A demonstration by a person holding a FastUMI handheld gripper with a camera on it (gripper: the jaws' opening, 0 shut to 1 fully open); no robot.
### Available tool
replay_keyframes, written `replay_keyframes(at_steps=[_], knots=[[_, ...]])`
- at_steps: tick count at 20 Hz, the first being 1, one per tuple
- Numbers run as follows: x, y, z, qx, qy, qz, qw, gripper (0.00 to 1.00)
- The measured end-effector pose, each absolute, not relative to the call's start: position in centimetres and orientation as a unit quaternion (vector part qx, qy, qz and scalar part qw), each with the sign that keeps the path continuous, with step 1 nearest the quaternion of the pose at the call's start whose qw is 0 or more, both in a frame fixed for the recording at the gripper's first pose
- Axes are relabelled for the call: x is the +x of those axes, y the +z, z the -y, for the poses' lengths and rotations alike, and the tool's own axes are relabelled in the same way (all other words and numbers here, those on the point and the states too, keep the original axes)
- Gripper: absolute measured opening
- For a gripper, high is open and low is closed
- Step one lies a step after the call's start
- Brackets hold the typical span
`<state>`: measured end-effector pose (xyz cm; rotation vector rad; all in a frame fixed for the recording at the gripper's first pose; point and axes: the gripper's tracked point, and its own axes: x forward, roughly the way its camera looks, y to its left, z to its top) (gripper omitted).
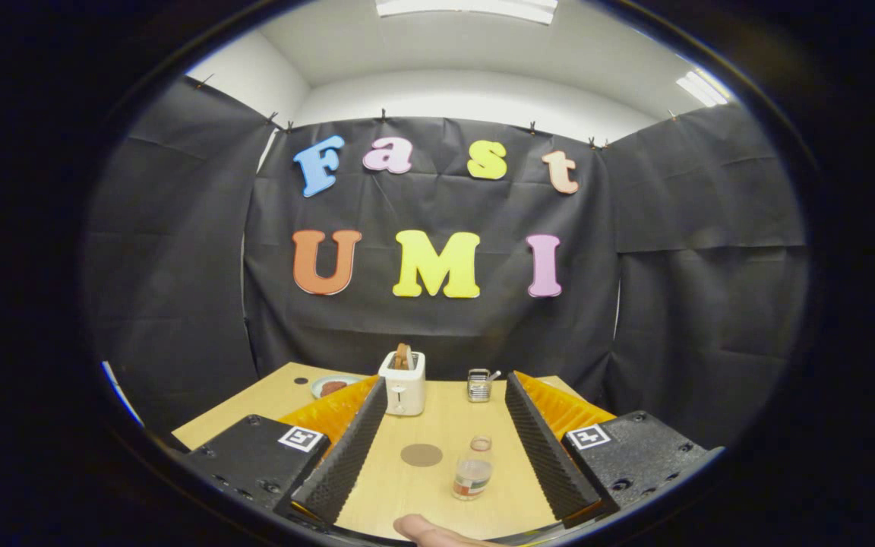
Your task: Take the bottle from table, then pour the juice into the cup, finally place the bottle on the coaster
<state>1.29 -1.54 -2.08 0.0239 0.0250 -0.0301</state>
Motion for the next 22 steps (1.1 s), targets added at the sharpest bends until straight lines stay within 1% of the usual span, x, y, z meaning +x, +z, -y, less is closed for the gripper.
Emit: replay_keyframes(at_steps=[6,15,22], knots=[[2.2,-3.1,2.3,0.012,-0.021,-0.019,1.000,1.00],[3.9,-6.0,3.1,0.026,-0.012,-0.037,0.999,1.00],[4.6,-8.4,4.0,0.002,-0.020,-0.030,0.999,1.00]])
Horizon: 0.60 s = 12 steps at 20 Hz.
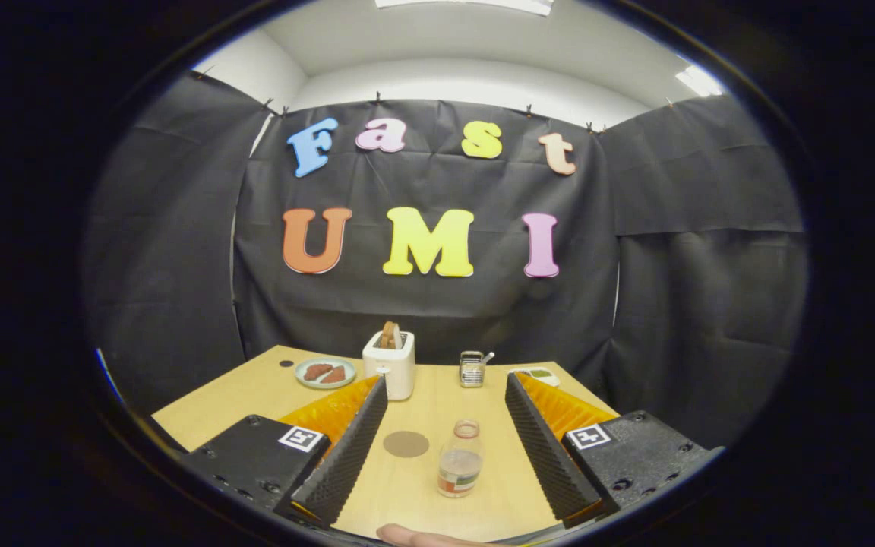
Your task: Take the bottle from table, then pour the juice into the cup, finally place the bottle on the coaster
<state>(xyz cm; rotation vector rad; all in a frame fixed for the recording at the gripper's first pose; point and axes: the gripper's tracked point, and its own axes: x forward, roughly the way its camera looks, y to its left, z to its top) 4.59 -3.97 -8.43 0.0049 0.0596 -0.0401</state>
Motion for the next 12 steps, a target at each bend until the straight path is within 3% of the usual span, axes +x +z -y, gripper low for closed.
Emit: replay_keyframes(at_steps=[12], knots=[[6.4,-16.1,5.0,0.001,-0.018,-0.057,0.998,1.00]])
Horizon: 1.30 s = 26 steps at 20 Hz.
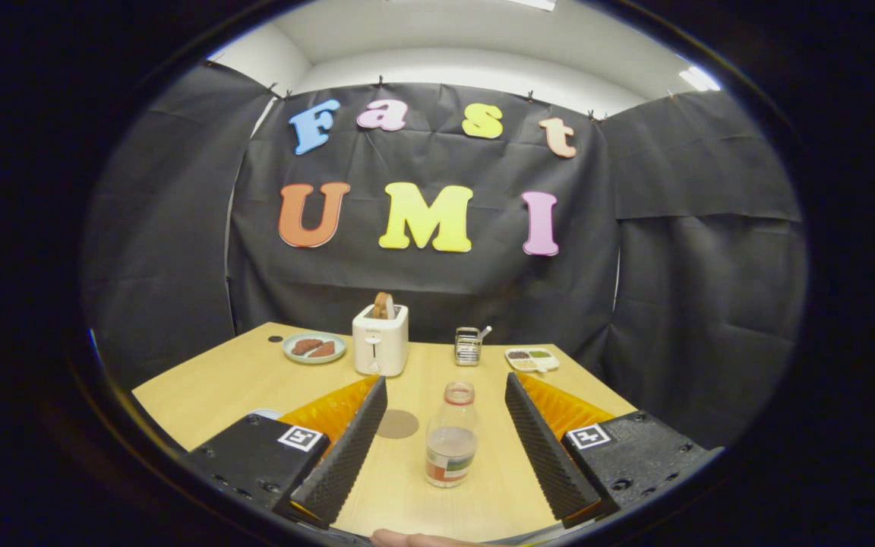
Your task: Take the bottle from table, then pour the juice into the cup, finally place the bottle on the coaster
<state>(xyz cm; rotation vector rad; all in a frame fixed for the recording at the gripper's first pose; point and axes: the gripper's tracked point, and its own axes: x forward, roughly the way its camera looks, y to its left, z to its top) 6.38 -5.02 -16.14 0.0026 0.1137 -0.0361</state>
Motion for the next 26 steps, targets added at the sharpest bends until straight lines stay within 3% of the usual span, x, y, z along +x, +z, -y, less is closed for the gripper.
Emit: replay_keyframes(at_steps=[26], knots=[[13.1,-28.7,6.9,0.015,-0.022,-0.051,0.998,1.00]])
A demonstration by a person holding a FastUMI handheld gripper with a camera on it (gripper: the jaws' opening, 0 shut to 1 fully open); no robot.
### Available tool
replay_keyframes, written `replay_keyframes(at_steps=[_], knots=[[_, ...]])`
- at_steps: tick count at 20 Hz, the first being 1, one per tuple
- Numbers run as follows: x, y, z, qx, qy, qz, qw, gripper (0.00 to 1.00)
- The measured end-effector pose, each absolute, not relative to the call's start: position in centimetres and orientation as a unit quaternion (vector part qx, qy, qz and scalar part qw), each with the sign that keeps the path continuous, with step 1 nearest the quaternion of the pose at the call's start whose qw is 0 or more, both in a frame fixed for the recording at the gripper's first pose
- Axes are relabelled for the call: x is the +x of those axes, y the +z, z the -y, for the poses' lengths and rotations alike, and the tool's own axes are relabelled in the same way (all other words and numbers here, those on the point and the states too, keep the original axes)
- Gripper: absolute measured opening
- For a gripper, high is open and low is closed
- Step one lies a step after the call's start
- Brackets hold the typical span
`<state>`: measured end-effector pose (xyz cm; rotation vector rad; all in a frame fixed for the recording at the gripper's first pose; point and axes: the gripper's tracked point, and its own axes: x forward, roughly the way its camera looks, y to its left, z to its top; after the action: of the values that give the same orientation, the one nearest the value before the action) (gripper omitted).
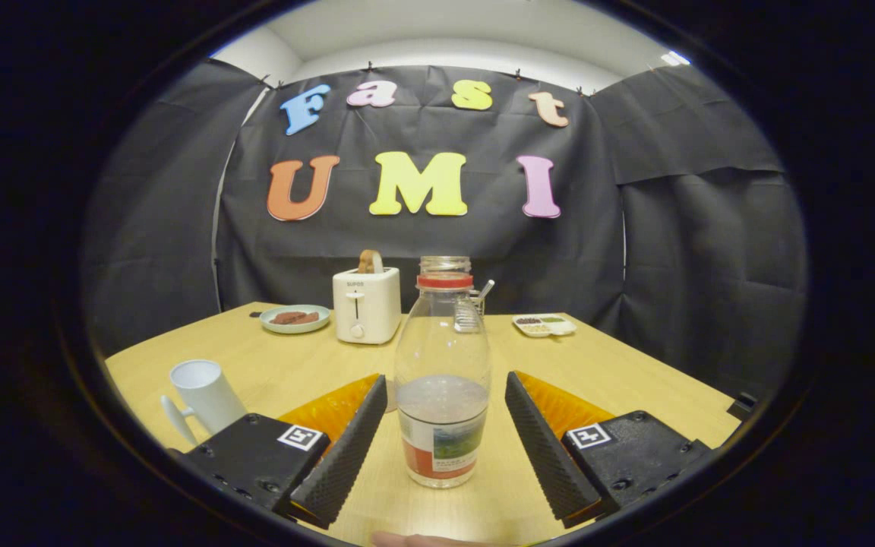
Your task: Take the bottle from table, then pour the juice into the cup, finally place the bottle on the coaster
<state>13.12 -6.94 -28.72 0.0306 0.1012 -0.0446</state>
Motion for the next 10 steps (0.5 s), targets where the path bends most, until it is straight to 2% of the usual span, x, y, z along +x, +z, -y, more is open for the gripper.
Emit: replay_keyframes(at_steps=[4,10], knots=[[14.2,-29.5,8.0,-0.003,-0.048,-0.037,0.998,1.00],[15.3,-30.5,7.7,0.018,-0.039,-0.046,0.998,1.00]])
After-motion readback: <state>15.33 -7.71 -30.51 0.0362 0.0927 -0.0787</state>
